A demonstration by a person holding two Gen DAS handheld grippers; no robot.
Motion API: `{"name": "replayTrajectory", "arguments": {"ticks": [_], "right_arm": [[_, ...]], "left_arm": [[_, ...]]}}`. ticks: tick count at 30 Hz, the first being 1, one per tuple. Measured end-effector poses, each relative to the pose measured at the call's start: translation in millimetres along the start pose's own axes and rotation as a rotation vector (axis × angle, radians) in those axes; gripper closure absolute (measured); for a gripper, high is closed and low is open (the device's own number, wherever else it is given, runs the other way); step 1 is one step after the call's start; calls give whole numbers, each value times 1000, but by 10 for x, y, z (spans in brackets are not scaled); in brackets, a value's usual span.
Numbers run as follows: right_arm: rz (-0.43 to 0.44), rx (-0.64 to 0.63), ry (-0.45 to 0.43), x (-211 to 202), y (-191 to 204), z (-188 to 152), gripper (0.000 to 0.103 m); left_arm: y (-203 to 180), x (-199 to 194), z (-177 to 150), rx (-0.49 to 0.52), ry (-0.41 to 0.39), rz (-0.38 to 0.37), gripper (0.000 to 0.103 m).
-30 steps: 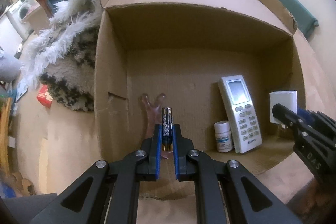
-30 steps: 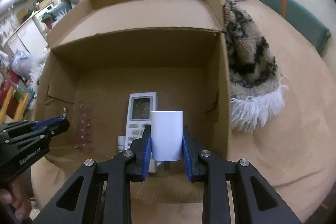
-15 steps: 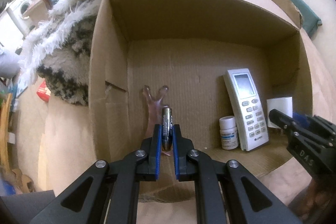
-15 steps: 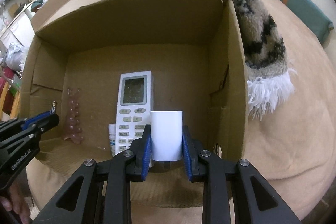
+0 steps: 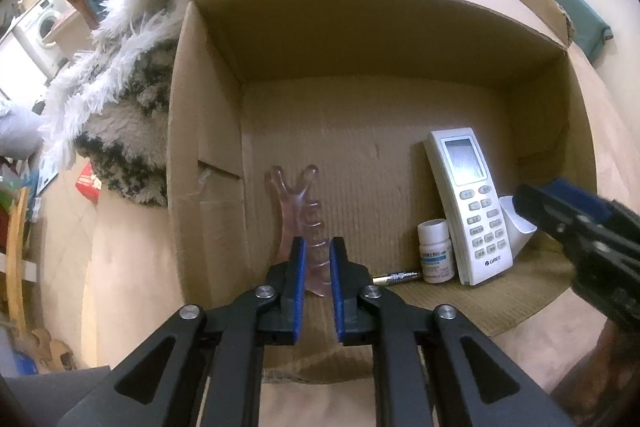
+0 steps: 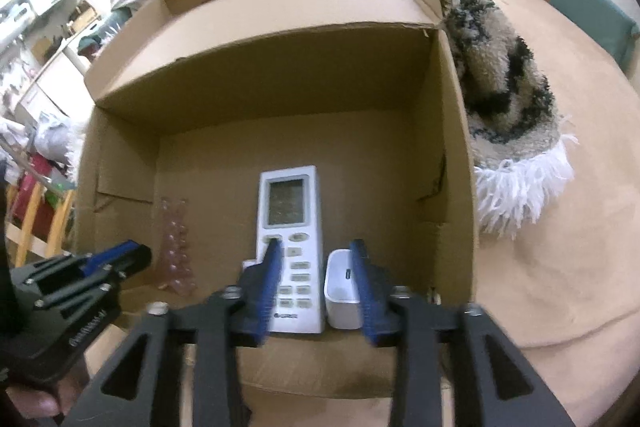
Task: Organize rigid objects
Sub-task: 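Carry the battery and charger cube into the box and open both grippers, then withdraw both open grippers from the box toward the remaining items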
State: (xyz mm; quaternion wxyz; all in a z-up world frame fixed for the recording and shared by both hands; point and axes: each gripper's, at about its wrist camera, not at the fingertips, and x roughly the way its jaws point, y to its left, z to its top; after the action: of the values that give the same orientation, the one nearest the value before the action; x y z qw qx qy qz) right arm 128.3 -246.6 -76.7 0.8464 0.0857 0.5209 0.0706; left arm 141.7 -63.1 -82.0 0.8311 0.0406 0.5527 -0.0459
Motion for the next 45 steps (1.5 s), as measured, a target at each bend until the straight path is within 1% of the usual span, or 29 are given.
{"name": "replayTrajectory", "arguments": {"ticks": [1, 3, 5, 6, 7, 8, 9, 10, 12, 19, 23, 28, 31, 32, 36, 38, 42, 45], "right_arm": [[13, 8, -15, -28, 2, 1, 32], [41, 12, -25, -77, 33, 12, 32], [57, 22, -25, -78, 31, 10, 32], [61, 26, -21, -45, 42, -7, 31], [64, 31, -18, -42, 27, -3, 30], [64, 35, -16, -36, 18, -2, 26], [65, 39, -16, -26, 17, -7, 24], [66, 44, -15, 1, 45, -15, 23], [75, 58, -11, 14, 37, -10, 22], [79, 80, -6, 18, 8, -46, 22], [82, 93, -8, 1, -11, -60, 22], [82, 101, -24, -57, -16, -69, 22], [98, 125, -8, -70, -41, -101, 22], [109, 139, -3, -79, -61, -123, 22], [94, 135, -20, -190, -80, -183, 22], [97, 138, -33, -255, -72, -207, 22], [125, 152, -33, -356, -74, -275, 22], [145, 157, -30, -446, -103, -327, 22]], "left_arm": [[-5, -11, 2, -3, -3, -6, 87], [1, -33, 8, -11, -3, -10, 86], [19, -54, 18, -21, -5, -11, 81], [27, -66, 23, -24, -6, -10, 72], [37, -85, 27, -28, -11, -9, 60], [38, -104, 28, -30, -18, -8, 54], [40, -125, 30, -32, -25, -5, 45], [44, -154, 34, -34, -36, -3, 42], [43, -197, 40, -34, -47, -6, 42], [43, -199, 6, -24, -21, -4, 41], [79, -223, 10, -24, -24, -10, 41], [138, -384, 8, -18, -41, -14, 41], [191, -482, -10, -17, -55, -1, 41], [203, -512, -32, -20, -55, -1, 41], [254, -590, -151, -38, -42, 3, 41], [340, -608, -246, -77, -29, 17, 41], [455, -620, -407, -121, -1, 1, 41], [527, -648, -502, -142, -5, 2, 41]]}}
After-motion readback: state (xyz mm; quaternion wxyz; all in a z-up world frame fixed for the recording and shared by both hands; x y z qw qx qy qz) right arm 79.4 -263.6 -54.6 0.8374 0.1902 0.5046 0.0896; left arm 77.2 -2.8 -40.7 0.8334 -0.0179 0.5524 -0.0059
